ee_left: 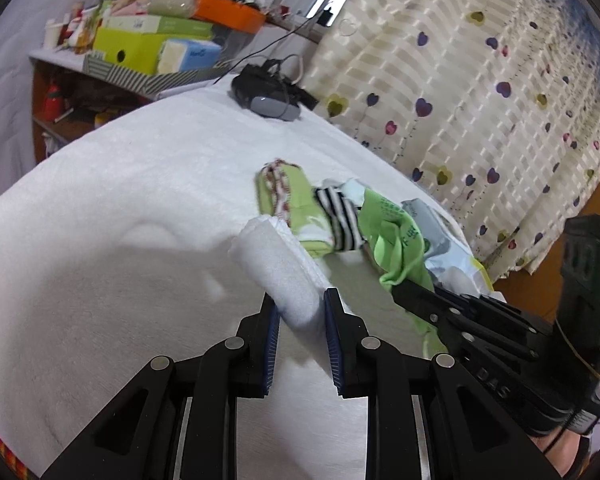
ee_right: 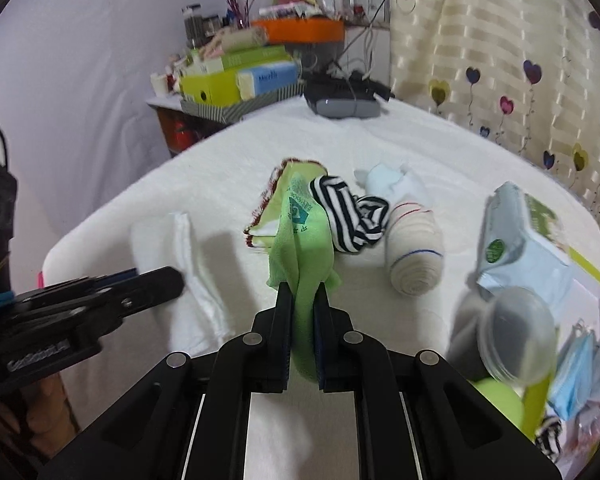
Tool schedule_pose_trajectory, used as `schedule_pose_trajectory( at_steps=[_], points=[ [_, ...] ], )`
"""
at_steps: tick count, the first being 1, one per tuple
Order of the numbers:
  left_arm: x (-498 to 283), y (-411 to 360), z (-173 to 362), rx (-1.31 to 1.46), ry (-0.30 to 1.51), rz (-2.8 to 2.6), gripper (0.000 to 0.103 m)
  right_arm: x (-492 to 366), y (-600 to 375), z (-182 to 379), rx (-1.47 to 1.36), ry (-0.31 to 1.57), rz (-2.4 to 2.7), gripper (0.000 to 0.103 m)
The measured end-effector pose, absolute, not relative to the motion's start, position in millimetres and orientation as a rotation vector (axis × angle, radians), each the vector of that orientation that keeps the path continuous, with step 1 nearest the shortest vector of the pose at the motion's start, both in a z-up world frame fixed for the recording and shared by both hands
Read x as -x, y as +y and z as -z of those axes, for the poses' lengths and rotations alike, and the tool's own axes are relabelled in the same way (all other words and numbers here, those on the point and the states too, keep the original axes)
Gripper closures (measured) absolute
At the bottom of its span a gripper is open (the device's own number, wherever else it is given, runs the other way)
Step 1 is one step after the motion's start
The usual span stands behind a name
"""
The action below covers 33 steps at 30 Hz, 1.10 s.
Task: Organize soft objects
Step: 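Carry white towel and green cloth into the white box and open both grippers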
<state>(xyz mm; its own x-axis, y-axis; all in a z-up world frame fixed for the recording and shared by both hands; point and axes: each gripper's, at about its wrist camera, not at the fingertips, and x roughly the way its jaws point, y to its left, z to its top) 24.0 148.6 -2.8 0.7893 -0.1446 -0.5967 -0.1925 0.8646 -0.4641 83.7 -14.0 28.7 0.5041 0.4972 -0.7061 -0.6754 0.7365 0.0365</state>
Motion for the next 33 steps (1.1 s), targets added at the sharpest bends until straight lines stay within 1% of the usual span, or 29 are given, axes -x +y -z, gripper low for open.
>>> schedule_pose_trajectory(
  at_steps=[16, 33],
  points=[
    [-9, 77, -43, 0.415, 0.614, 0.084, 0.082, -41, -87, -71, 0.157, 0.627, -0.686, 0.093],
    [-8, 5, -73, 0.299, 0.585, 0.184, 0.082, -23, -160, -88, 0.066, 0.549, -0.599, 0.093]
  ],
)
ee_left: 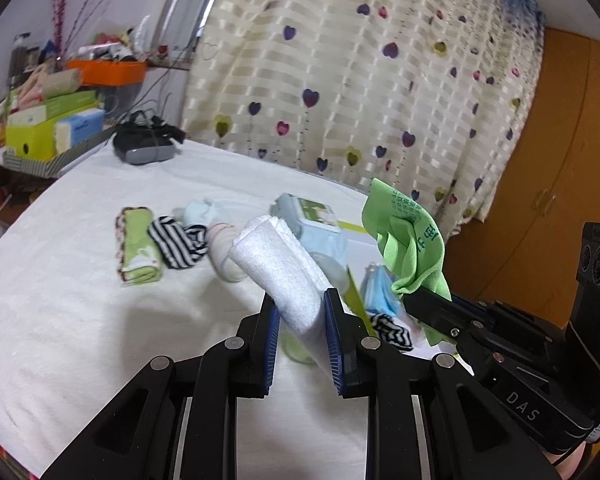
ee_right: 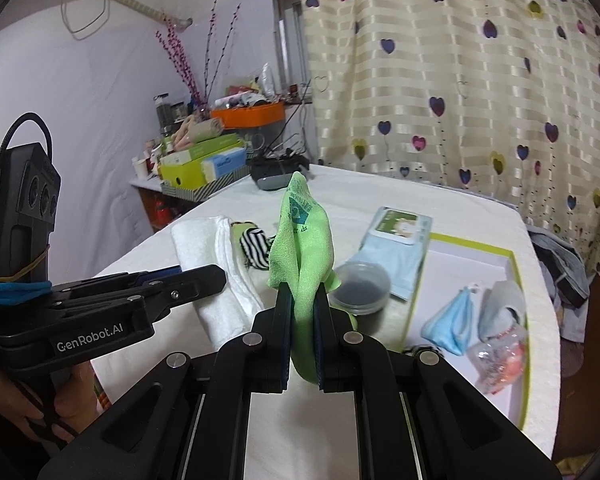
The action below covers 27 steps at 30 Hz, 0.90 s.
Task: Organize soft objects
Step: 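Carry white towel and green cloth into the white box and open both grippers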
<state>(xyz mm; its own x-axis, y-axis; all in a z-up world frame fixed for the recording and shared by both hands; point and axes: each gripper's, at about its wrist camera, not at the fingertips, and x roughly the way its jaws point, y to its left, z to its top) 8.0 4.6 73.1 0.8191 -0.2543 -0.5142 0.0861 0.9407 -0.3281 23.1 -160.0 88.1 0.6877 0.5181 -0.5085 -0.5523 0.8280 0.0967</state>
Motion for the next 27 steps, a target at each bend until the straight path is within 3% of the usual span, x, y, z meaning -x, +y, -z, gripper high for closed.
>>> schedule_pose_trajectory(
  at_steps=[27],
  points=[
    [-29, -85, -81, 0.179, 0.608, 0.331, 0.082, -22, -240, -89, -0.019, 0.538, -0.439, 0.093]
  ],
)
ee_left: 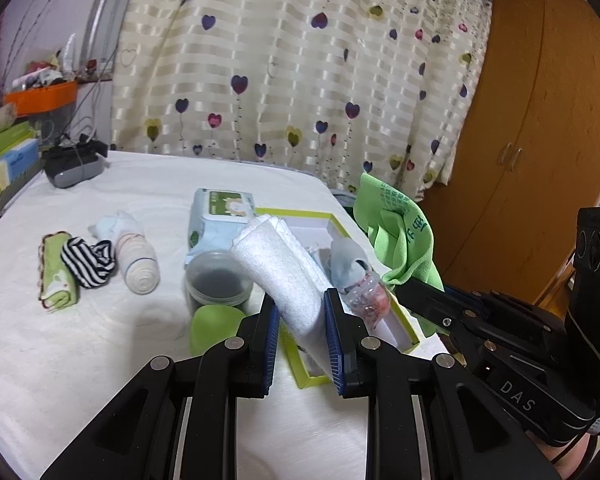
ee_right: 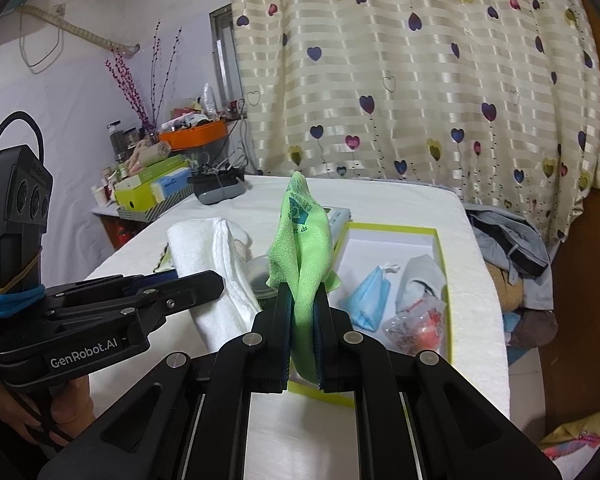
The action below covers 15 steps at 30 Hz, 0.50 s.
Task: Organize soft objects
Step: 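Carry white towel and green cloth into the white box and open both grippers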
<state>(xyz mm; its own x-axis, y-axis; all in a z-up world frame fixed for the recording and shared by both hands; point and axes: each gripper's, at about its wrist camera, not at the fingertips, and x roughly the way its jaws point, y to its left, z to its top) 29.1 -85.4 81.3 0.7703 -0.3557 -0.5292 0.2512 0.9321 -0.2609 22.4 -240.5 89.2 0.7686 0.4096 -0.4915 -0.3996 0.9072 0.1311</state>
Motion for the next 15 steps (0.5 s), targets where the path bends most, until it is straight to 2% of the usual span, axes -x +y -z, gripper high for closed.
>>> schedule_pose_trajectory(
  at_steps=[15],
  points=[
    [-46, -112, -65, 0.162, 0.66, 0.399, 0.082, -32, -276, -75, -0.057, 0.576, -0.359, 0.093]
  ],
)
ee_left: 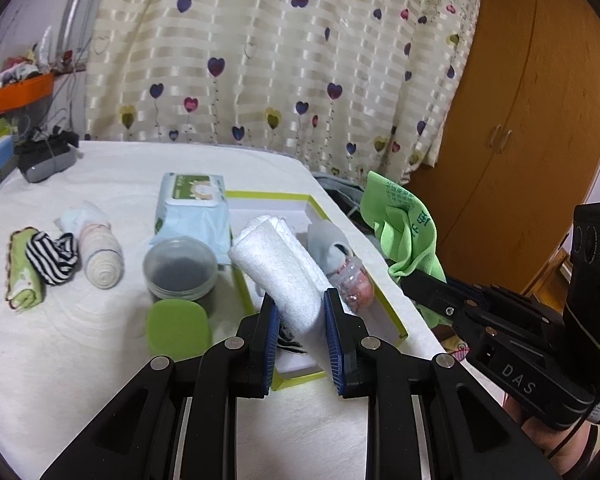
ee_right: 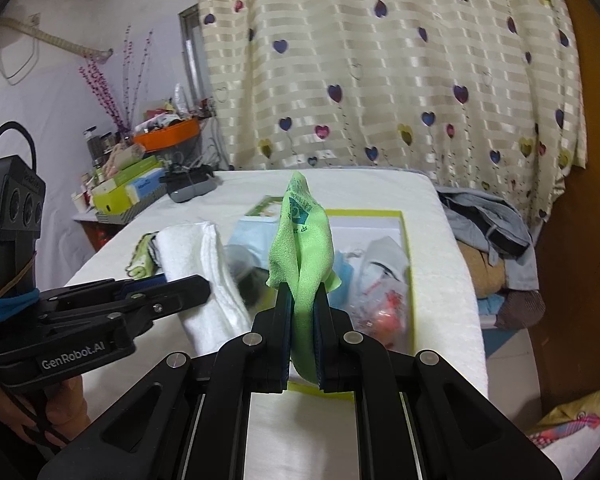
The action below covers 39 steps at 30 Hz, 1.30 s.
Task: Organize soft objects
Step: 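Carry white towel and green cloth into the white box and open both grippers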
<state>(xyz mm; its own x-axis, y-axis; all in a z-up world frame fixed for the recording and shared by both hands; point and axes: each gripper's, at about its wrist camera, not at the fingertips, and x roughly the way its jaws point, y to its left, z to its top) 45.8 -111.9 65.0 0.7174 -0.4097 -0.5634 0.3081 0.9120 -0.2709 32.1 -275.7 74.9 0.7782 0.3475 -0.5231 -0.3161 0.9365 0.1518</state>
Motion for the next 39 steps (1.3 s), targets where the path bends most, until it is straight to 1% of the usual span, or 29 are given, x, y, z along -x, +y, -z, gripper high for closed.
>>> schedule_pose_trajectory(
  at_steps=[7, 19, 34, 36, 39],
  points=[
    [-57, -126, -51, 0.158, 0.713, 0.438, 0.082, -49, -297, -55, -0.084, 0.64, -0.311, 0.093],
    [-74, -142, -27, 0.139, 0.804, 0.466, 0.082, -80, -302, -11, -0.064, 0.792, -0.281, 0.093],
    [-107, -149, -9, 0.135, 0.856, 0.434, 0.082, -128, -297, -3, -0.061, 0.795, -0.315, 0.093],
    [-115, -149, -6, 0.135, 0.865, 0.424, 0.082, -132, -298, -3, -0.068, 0.794, -0.32, 0.092],
    [-123, -153, -3, 0.134, 0.871, 0.423, 0.082, -133, -300, -2, -0.069, 0.794, -0.321, 0.084]
  ],
)
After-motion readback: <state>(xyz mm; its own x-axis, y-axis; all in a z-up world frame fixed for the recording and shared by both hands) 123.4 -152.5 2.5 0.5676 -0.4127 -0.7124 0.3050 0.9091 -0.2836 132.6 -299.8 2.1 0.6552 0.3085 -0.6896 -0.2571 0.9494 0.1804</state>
